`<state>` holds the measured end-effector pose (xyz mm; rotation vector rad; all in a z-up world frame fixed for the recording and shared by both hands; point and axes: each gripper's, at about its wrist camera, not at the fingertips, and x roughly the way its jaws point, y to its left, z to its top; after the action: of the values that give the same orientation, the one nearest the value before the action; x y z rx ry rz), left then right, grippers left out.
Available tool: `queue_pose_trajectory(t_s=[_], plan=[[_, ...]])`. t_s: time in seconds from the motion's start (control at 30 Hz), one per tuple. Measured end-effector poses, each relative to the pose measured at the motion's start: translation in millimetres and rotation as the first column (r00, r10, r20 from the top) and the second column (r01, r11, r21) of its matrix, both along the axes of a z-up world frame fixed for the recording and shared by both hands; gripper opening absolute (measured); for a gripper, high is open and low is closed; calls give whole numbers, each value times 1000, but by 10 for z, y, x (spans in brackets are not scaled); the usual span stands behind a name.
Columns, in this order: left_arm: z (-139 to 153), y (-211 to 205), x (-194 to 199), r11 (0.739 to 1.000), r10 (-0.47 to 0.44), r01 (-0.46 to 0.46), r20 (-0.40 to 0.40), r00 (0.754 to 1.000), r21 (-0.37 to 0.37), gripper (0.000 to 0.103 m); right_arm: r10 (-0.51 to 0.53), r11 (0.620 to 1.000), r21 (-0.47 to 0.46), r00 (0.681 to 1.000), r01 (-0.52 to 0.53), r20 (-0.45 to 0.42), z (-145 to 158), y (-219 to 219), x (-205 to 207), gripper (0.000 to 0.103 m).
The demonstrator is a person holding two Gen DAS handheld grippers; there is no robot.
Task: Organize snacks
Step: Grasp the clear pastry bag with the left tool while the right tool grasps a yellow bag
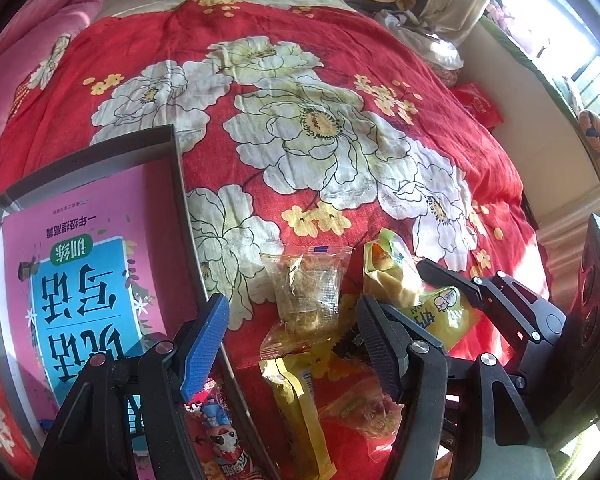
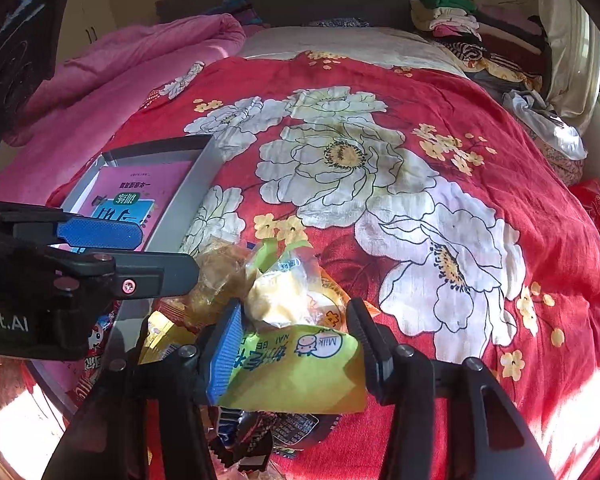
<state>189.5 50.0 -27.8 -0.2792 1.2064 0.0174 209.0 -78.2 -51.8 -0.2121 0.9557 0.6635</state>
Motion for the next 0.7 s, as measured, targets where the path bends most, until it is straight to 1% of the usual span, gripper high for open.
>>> queue_pose_trajectory(t_s=[0.1,0.2,0.3,0.47,0.63,0.7], plan=[[-60,-33,49,1000,-7,6,-15,1000,-11,68,6,1000,19,1000,-6,-4,-9,-48,19,47],[-100,-78,90,1000,-18,18,-22,1000,-14,68,-5,999,45,1000,6,-24,-24,-118,60,42],[-152,-112,127,999,-27,26,-35,999,-24,68,-14,998,58,1000,16,-27,-26,-181,73,37],[-268,-160,168,999,-27,25,-59,998,-39,68,-47,995,81,998,51,-46,-38,-331,120,36],[-380,-183,197,998,-11,6,-77,997,-58,59,-86,990,105,994,93,-71,-33,-510,142,36],[-411,-178,205,998,-1,-4,-78,997,-63,58,-100,988,111,992,108,-80,-36,-583,143,36]])
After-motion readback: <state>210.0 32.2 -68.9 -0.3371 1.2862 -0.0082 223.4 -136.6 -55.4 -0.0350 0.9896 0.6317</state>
